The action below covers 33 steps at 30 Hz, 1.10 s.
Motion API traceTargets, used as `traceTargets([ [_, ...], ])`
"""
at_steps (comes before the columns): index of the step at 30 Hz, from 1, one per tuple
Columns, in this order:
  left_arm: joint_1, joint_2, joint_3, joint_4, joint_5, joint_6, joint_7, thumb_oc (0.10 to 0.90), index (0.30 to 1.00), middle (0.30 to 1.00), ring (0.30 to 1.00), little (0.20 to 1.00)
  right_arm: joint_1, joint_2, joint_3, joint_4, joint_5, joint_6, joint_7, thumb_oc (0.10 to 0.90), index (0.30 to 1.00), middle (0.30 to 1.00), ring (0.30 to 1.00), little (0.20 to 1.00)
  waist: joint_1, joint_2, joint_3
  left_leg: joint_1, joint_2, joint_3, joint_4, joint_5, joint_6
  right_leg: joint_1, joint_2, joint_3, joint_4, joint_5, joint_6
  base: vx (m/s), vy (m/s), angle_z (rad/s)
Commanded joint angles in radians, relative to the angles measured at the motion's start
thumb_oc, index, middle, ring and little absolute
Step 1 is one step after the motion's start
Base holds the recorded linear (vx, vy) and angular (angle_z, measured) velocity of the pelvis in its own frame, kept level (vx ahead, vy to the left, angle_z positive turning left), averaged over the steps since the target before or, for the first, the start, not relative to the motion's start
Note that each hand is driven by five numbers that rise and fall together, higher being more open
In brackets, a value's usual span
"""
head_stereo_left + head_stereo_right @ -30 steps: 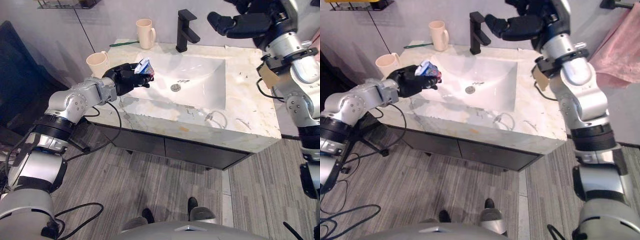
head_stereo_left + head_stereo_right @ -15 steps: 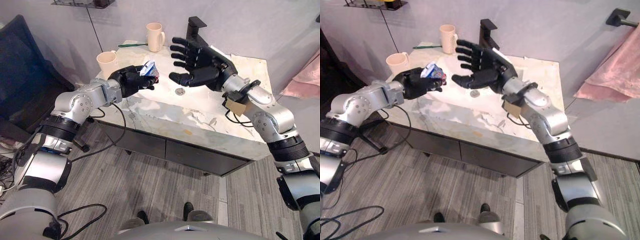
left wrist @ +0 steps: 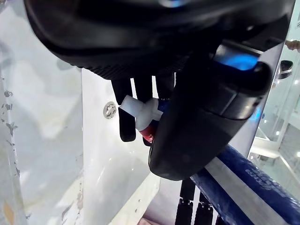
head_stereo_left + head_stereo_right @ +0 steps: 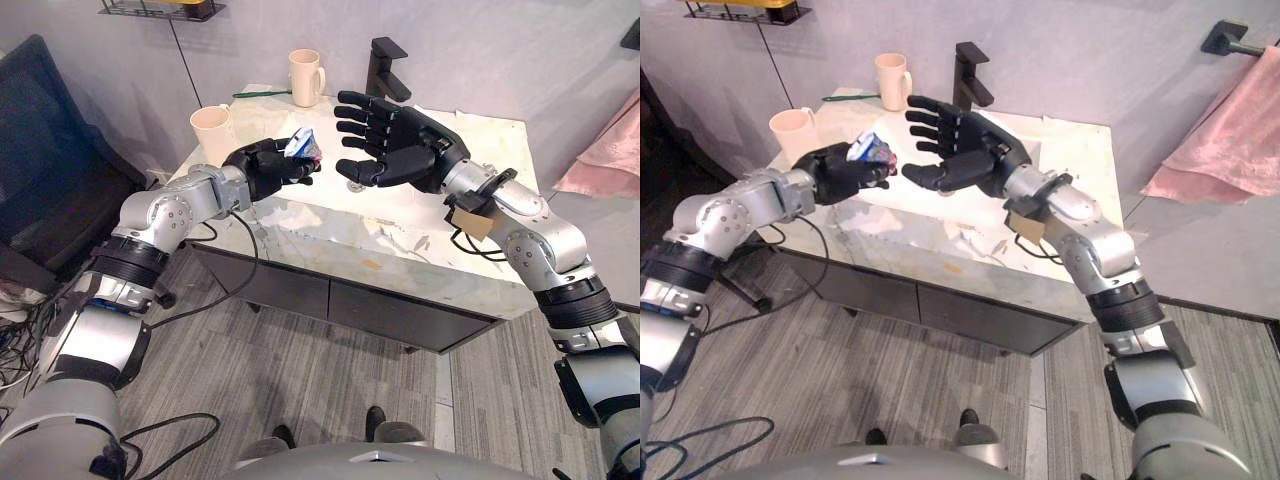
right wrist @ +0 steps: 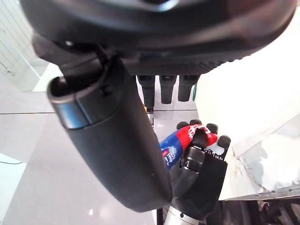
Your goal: Organize the bathroom.
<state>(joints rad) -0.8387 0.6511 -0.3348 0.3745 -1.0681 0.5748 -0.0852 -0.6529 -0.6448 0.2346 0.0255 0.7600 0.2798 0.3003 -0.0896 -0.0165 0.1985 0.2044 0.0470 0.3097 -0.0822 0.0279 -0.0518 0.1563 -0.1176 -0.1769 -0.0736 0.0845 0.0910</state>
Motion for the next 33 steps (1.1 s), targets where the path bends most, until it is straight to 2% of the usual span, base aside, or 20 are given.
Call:
traceTargets([
  [1, -0.036, -0.031, 0.105, 0.008, -0.074, -0.097, -0.027, 0.400, 0.300, 0.300, 0.300, 0.300, -0.092, 0.051, -0.028, -0.070, 0.093, -0.110, 0.011, 0.800, 0.900, 0.900, 0.900, 0.900, 0.001, 0.026, -0.169, -0.010, 0.065, -0.015, 0.088, -0.062, -0.016, -0.062, -0.003, 0.034, 0.092, -0.091, 0.060, 0.03, -0.007, -0.03],
  [10, -0.020, -0.076, 0.105, -0.009, -0.059, -0.103, -0.004, 0.400, 0.300, 0.300, 0.300, 0.300, -0.093, 0.130, -0.020, -0.114, 0.159, -0.109, -0.010, 0.800, 0.900, 0.900, 0.900, 0.900, 0.005, 0.027, -0.172, -0.004, 0.067, -0.017, 0.089, -0.060, -0.015, -0.049, 0.001, 0.032, 0.085, -0.092, 0.057, 0.01, -0.005, -0.02],
  [14, -0.019, -0.093, 0.109, -0.013, -0.048, -0.110, 0.005, 0.400, 0.300, 0.300, 0.300, 0.300, -0.089, 0.154, -0.017, -0.139, 0.150, -0.081, -0.003, 0.800, 0.900, 0.900, 0.900, 0.900, 0.004, 0.026, -0.174, -0.003, 0.069, -0.015, 0.088, -0.060, -0.016, -0.049, 0.003, 0.032, 0.084, -0.092, 0.056, 0.00, 0.000, 0.00],
  [21, -0.012, -0.092, 0.125, -0.031, -0.038, -0.130, 0.026, 0.400, 0.300, 0.300, 0.300, 0.300, -0.067, 0.128, -0.017, -0.147, 0.133, -0.018, 0.060, 0.800, 0.900, 0.900, 0.900, 0.900, -0.004, 0.022, -0.171, -0.004, 0.077, -0.003, 0.093, -0.058, -0.019, -0.055, 0.007, 0.035, 0.087, -0.091, 0.054, 0.00, 0.000, 0.00],
  [33, 0.002, -0.057, 0.145, -0.072, -0.055, -0.145, 0.040, 0.400, 0.300, 0.300, 0.300, 0.300, -0.028, 0.079, -0.008, -0.139, 0.109, 0.013, 0.148, 0.800, 0.900, 0.900, 0.900, 0.900, -0.003, 0.024, -0.171, -0.005, 0.081, 0.002, 0.088, -0.049, -0.022, -0.054, 0.006, 0.029, 0.077, -0.083, 0.051, 0.00, 0.000, 0.00],
])
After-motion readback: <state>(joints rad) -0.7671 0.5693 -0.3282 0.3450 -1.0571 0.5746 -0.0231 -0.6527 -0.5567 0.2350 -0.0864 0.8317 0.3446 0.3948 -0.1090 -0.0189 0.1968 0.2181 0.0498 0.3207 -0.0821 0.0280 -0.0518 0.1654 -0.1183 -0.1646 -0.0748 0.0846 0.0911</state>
